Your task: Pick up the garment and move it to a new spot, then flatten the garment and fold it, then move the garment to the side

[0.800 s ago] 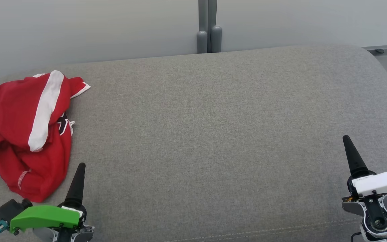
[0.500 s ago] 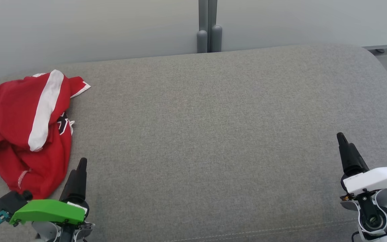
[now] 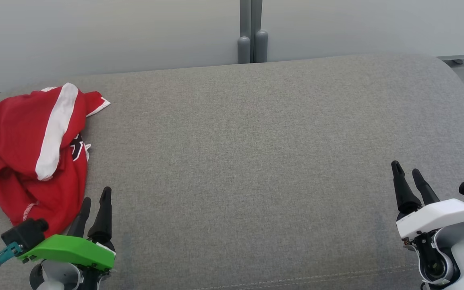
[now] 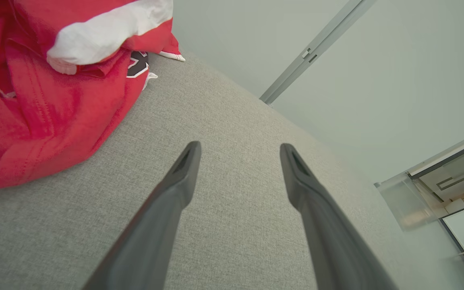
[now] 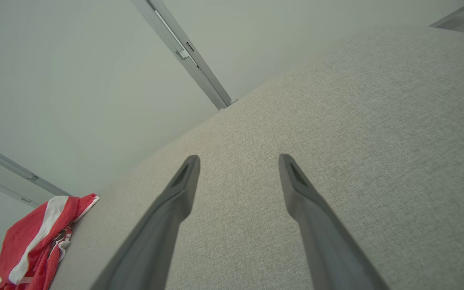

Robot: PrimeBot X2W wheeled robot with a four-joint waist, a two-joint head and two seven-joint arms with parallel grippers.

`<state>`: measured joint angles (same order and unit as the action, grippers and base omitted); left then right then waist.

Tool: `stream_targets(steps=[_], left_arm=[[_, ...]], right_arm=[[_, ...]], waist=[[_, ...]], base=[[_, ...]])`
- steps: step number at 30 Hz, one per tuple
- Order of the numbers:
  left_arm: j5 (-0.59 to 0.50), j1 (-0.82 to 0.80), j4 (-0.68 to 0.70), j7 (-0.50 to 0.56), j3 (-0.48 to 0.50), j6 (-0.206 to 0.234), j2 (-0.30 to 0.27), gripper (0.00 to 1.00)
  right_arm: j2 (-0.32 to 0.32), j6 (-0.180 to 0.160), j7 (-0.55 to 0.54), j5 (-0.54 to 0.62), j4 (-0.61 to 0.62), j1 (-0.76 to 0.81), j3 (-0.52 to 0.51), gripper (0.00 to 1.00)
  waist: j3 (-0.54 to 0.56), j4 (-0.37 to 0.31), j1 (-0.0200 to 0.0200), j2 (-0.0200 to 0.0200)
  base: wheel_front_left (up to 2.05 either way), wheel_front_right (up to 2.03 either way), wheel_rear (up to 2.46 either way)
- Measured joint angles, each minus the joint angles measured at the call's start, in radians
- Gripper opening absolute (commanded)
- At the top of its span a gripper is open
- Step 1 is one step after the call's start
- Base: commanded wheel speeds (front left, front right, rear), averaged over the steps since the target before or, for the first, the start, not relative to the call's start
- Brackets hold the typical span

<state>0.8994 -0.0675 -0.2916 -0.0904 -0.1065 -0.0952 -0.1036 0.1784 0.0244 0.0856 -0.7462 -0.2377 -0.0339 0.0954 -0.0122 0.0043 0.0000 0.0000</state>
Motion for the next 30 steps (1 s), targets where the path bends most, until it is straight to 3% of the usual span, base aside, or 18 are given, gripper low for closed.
stream_targets(steps=[18, 30], left_arm=[[-0.294, 0.000, 0.021, -0.061, -0.024, 0.007, -0.003, 1.00], [-0.443, 0.000, 0.027, -0.102, -0.028, 0.007, -0.002, 1.00]], right_arm=[[0.041, -0.035, 0.065, 0.264, 0.000, -0.006, 0.055, 1.00], [0.050, -0.054, 0.103, 0.372, 0.001, -0.008, 0.051, 1.00]], waist=[[-0.003, 0.001, 0.0000, 0.0000], [-0.007, -0.003, 0.0000, 0.0000]], base=[[0.00, 0.00, 0.00], [0.00, 0.00, 0.00]])
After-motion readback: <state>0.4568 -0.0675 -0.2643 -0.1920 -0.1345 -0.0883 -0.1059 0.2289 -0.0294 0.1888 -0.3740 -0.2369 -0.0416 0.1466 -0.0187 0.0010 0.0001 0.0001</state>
